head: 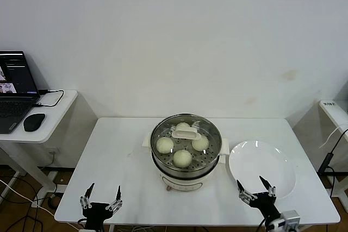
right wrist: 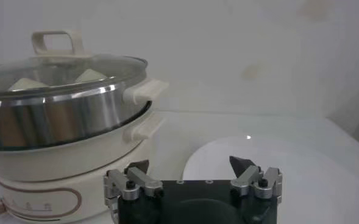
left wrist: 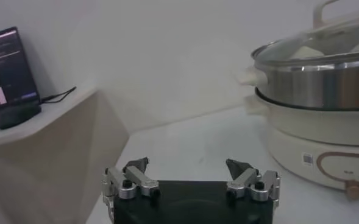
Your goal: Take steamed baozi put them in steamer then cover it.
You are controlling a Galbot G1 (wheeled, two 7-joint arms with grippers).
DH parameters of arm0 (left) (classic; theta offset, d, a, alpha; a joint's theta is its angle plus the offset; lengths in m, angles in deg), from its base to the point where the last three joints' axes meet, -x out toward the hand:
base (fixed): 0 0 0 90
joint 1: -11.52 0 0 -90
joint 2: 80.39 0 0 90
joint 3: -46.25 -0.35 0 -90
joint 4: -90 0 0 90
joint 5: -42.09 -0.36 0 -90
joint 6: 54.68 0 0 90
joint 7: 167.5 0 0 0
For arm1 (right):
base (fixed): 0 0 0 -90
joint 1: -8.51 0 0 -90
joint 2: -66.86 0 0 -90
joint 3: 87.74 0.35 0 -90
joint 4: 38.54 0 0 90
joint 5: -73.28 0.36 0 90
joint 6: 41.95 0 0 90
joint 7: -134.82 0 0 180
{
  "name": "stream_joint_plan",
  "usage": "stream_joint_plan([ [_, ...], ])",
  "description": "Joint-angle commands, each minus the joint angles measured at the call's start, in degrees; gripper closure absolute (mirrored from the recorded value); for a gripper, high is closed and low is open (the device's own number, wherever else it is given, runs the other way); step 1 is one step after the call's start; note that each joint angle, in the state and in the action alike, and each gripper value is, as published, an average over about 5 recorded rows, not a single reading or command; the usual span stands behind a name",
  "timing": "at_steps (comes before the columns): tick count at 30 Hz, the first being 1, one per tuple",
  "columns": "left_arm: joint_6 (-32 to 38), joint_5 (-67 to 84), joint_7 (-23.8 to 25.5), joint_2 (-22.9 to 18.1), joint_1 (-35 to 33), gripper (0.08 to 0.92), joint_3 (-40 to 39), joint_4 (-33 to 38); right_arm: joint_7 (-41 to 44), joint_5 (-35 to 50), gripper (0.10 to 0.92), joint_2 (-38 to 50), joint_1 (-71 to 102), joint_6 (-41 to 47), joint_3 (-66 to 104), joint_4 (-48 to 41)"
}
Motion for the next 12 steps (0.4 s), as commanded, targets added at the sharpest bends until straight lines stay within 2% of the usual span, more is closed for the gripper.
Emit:
stream_joint_plan([
  [1,-0.01,0.39,-0.10,-0.38,-1.60,0.177,0.39,0.93,0.06,-0.70,0.203,-0.14,0.45,1.26,1.12,0.62],
  [12,-0.26,0.39,0.28,-0.65,-1.68,0.177,0.75,0.94,0.13,-1.29,0.203,-1.42,0.40,1.38,1.83,0.71],
])
